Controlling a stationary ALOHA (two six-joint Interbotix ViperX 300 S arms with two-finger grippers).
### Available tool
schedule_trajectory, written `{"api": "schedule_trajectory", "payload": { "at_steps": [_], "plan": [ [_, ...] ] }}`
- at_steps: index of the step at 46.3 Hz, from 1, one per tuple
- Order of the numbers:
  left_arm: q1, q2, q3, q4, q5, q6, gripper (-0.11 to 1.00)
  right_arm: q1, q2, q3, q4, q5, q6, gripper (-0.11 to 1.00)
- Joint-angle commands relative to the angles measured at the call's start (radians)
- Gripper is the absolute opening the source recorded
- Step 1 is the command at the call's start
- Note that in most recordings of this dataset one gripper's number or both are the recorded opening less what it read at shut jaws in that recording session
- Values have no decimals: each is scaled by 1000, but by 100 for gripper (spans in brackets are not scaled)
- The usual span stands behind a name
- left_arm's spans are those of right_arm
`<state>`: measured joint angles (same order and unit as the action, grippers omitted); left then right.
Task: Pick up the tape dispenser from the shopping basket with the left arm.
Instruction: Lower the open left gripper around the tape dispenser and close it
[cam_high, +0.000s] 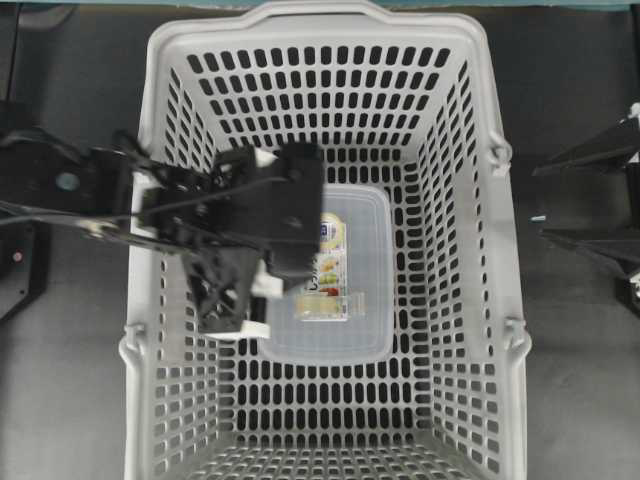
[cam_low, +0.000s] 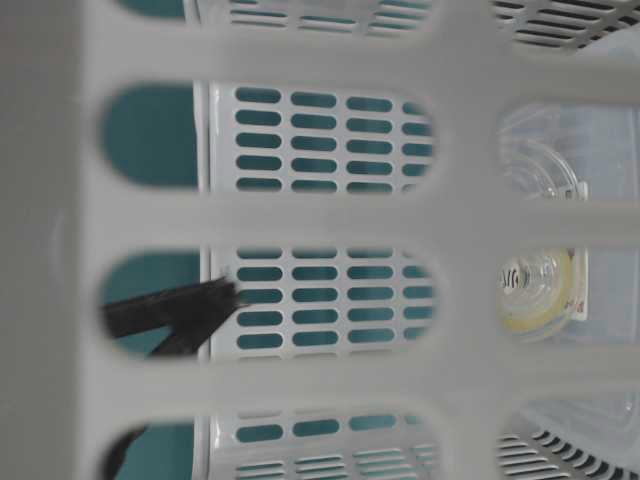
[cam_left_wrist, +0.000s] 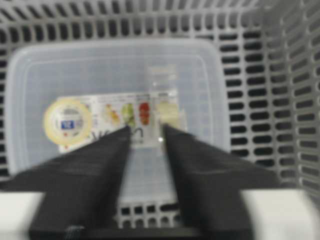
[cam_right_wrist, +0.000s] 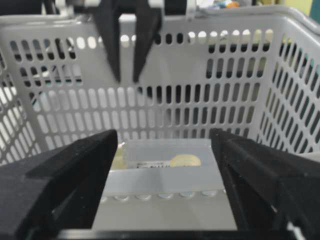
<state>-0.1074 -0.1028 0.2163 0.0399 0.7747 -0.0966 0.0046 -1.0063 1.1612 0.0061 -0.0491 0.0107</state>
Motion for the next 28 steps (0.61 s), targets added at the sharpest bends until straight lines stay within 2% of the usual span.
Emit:
{"api": "schedule_trajectory", "payload": {
  "at_steps": [1,6,10,28],
  "plan": [
    [-6,38,-60,5,40,-9,44,-3,2,-18,3,-11,-2,72],
    [-9,101,-83,5,84,-28,76,-3,-5,-18,3,-11,-2,72],
    [-17,141,-84,3,95,-37,90,-3,-9,-17,3,-11,-2,72],
    [-31,262,-71,3,60,-101,89,-3,-25,-5,3,-12,-2,72]
  ]
}}
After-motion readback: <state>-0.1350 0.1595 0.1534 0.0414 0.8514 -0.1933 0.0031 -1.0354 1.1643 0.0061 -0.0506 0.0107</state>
